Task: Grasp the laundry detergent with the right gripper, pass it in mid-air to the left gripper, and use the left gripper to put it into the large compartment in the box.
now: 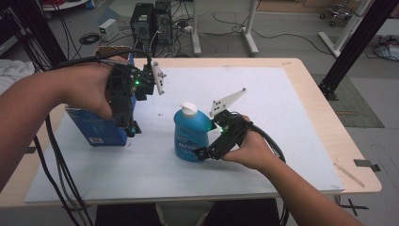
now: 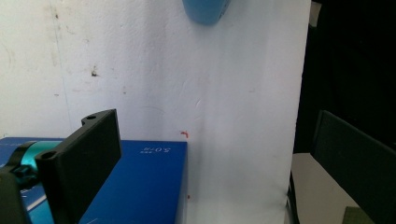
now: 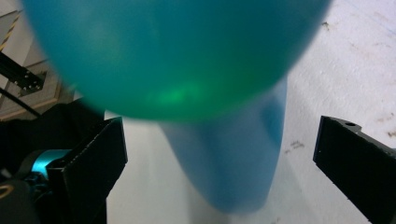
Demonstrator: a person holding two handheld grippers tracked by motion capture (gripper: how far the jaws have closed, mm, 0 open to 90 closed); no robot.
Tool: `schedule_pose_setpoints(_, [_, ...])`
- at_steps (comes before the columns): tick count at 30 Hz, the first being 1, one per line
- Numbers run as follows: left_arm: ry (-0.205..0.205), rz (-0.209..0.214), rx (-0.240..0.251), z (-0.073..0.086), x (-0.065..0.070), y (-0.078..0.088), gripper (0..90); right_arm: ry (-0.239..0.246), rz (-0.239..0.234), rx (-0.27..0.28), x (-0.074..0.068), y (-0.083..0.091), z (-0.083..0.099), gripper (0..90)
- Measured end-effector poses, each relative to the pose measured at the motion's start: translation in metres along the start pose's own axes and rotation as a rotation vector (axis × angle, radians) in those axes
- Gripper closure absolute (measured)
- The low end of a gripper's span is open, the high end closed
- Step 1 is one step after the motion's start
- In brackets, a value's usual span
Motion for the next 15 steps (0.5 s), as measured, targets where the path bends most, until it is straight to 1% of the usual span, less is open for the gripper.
schedule_pose_setpoints(5, [0.001,-0.001,0.001,0.002,0.000,0.000,1.8,-0.005,0.009,0.021,0.001,-0.006,-0.001,2.1])
schedule_pose_setpoints(6, [0.004,-0.003,0.004,0.003,0.001,0.000,1.8,-0.002,0.013,0.032,0.002,-0.009,-0.001,2.1])
schedule_pose_setpoints(10, [0.003,-0.002,0.002,0.004,0.001,0.000,1.8,0.008,0.017,0.046,0.001,-0.014,0.001,2.1])
schedule_pose_setpoints(11, [0.005,-0.002,0.004,0.004,0.001,-0.001,1.8,0.004,0.015,0.049,0.000,-0.015,0.001,2.1])
schedule_pose_setpoints(14, [0.003,0.000,0.002,0.004,0.001,-0.002,1.8,0.002,0.028,0.082,0.001,-0.016,0.002,2.2])
schedule_pose_setpoints(15, [0.003,-0.001,0.001,0.004,0.001,-0.002,1.8,0.011,0.034,0.094,0.001,-0.016,0.001,3.5])
Point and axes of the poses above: each handheld gripper's, and its own axes: y roughly backward along the jaws, z roughly out of its underside, x roughly to its right, the point moved 7 cm from there along -y, roughly forward along the jaws, and after that the axes turned 4 degrees about x, right-handed, at the moved point
